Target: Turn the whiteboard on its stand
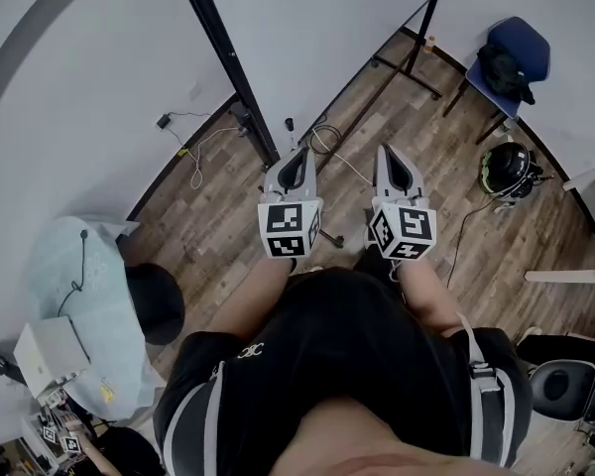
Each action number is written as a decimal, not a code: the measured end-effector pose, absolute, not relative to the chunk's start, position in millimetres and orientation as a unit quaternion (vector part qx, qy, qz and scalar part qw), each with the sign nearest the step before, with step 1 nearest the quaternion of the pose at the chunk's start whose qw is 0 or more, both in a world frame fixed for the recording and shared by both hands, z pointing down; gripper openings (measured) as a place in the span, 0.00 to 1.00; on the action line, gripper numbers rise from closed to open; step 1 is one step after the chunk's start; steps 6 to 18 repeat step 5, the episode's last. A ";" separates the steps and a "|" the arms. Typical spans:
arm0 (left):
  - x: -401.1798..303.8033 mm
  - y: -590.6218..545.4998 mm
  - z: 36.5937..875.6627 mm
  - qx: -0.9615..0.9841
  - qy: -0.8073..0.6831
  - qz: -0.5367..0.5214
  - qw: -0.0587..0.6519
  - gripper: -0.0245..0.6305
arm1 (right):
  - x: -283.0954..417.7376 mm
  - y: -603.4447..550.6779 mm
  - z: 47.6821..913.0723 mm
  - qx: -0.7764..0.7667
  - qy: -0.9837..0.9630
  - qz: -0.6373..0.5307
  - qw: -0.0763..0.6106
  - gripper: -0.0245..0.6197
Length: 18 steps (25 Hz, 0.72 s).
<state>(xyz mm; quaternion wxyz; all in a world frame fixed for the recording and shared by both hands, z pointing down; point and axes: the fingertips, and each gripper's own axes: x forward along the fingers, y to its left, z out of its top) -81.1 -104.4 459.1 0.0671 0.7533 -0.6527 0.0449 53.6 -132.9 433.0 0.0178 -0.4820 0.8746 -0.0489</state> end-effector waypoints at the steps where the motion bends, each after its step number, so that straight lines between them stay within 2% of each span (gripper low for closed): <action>1: -79.8 -104.0 458.7 0.754 -0.652 0.044 0.067 0.05 | 54.8 -131.3 433.3 -0.483 0.874 -0.049 0.017 0.05; 18: -73.3 -102.1 454.4 0.758 -0.649 0.039 0.061 0.05 | 58.3 -126.3 433.3 -0.484 0.874 -0.048 0.015 0.05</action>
